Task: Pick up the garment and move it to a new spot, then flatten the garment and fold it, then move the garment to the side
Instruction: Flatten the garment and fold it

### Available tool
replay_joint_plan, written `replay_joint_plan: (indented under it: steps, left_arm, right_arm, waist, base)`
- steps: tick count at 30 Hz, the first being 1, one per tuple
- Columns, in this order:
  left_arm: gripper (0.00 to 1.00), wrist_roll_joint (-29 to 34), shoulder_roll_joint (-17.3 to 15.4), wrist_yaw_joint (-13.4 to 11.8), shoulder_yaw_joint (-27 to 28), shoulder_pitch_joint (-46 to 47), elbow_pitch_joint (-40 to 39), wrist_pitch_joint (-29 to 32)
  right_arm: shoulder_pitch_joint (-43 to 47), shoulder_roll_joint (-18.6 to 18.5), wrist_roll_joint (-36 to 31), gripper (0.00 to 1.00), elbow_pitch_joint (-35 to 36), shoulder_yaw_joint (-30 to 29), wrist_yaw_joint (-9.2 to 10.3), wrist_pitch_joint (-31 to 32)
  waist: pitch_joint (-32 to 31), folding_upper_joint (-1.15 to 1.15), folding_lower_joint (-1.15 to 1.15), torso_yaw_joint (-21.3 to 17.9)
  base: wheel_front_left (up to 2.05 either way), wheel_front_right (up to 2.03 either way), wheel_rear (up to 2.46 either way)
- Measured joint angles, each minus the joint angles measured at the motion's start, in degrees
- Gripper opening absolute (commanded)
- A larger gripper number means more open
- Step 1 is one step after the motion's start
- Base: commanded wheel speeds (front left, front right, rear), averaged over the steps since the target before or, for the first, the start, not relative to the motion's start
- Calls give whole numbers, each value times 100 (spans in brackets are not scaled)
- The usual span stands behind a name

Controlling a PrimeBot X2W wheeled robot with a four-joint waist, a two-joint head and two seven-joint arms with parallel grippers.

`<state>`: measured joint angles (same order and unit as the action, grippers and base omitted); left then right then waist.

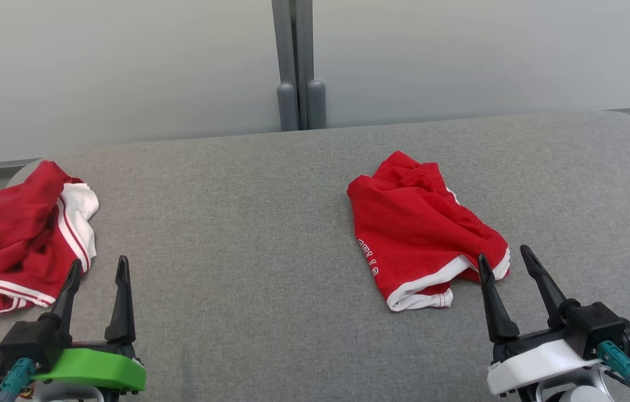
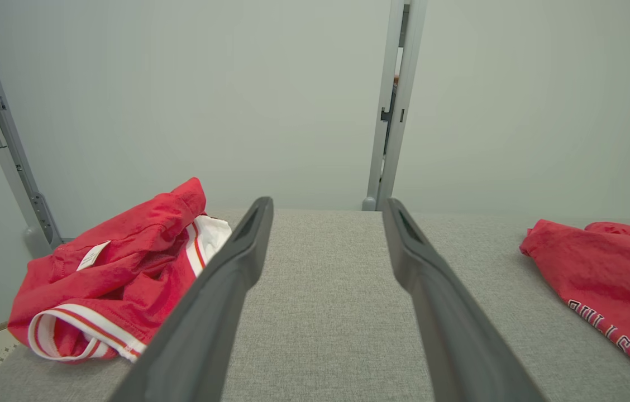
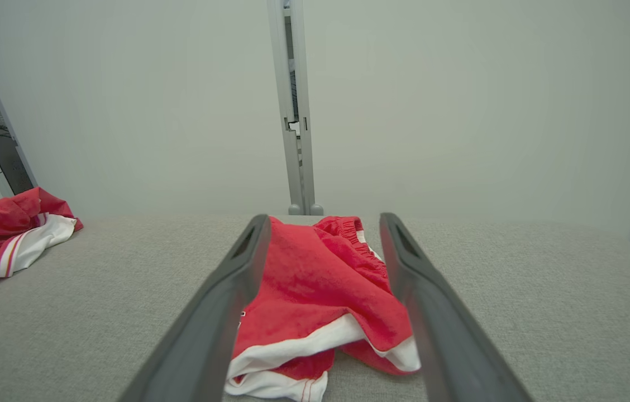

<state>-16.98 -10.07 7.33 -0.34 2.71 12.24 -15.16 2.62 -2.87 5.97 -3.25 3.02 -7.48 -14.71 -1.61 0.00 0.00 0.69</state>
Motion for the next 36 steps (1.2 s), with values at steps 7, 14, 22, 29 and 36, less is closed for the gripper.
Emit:
replay_joint_plan:
  steps: [7,14,22,29,36]
  left_arm:
    - [100,0,11,0,4,-1,-8,0]
    - [100,0,65,0,-14,2,-12,0]
    - [100,13,157,0,-136,116,-69,0]
    - [100,15,192,0,-254,398,-101,0]
    - [100,9,199,0,-359,616,-111,1]
  right_arm:
    - [0,0,8,100,-14,-34,0,0]
    - [-325,-62,-116,100,-133,-83,0,25]
    - [-1263,-575,-208,100,-956,-207,0,129]
    - [-1939,-809,-202,100,-2260,-422,0,56]
    - [-2415,-842,-152,100,-3663,-608,0,-5]
  waist:
    - [24,0,0,-3]
    - [74,0,0,60]
    - [309,0,0,184]
    - [688,0,0,315]
    - [994,0,1,495]
  base:
    - [0,0,0]
    - [0,0,0]
    - [0,0,0]
    - [0,0,0]
    - [0,0,0]
